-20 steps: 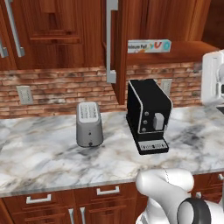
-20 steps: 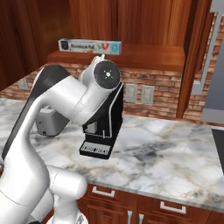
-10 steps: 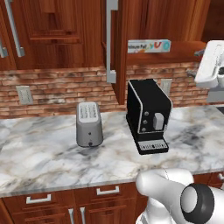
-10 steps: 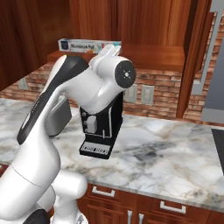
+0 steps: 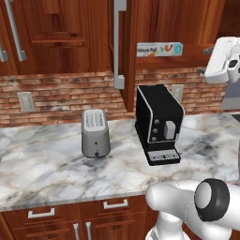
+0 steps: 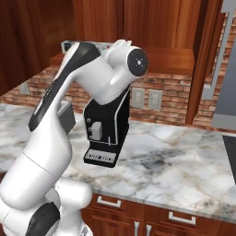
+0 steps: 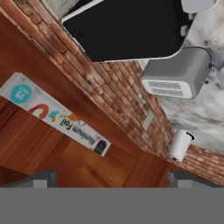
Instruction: Retrieve the tupperware and aluminum foil from the cabinet and place them on the dining counter near the plate with onions to prepare for storing leftovers.
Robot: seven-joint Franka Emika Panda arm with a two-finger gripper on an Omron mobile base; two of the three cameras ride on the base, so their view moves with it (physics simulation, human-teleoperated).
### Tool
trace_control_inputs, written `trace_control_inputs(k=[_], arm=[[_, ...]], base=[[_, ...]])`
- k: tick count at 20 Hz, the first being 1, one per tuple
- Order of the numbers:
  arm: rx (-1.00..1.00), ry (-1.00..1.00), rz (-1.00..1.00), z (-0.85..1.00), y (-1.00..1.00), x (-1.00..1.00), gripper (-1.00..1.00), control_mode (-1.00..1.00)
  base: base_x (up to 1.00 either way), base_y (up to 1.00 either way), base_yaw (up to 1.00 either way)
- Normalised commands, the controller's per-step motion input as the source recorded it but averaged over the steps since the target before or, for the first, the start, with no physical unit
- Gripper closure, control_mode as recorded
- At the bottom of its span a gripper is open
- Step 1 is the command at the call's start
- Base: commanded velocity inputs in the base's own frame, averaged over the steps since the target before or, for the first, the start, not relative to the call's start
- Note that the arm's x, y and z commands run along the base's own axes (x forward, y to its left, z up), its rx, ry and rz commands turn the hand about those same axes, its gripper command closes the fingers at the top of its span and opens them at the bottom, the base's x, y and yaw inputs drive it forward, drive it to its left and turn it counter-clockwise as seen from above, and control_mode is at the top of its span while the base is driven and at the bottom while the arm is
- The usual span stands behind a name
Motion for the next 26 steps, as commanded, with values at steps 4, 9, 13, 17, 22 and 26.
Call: trace_control_inputs(k=[4, 9, 13, 17, 22, 26], arm=[[0.07, 0.08, 0.00, 0.00, -0.22, 0.46, -1.00, -1.00], [0.07, 0.12, 0.00, 0.00, -0.20, 0.57, -1.00, -1.00], [0.05, 0.18, 0.00, 0.02, -0.11, 0.59, -1.00, -1.00], [0.06, 0.14, 0.00, 0.00, -0.13, 0.56, -1.00, -1.00], [0.08, 0.08, 0.00, 0.00, -0.20, 0.49, -1.00, -1.00], [0.05, 0.04, 0.00, 0.00, -0.10, 0.46, -1.00, -1.00]], base=[[0.00, 0.00, 0.00], [0.00, 0.00, 0.00], [0.00, 0.00, 0.00], [0.00, 0.00, 0.00], [0.00, 0.00, 0.00], [0.00, 0.00, 0.00]])
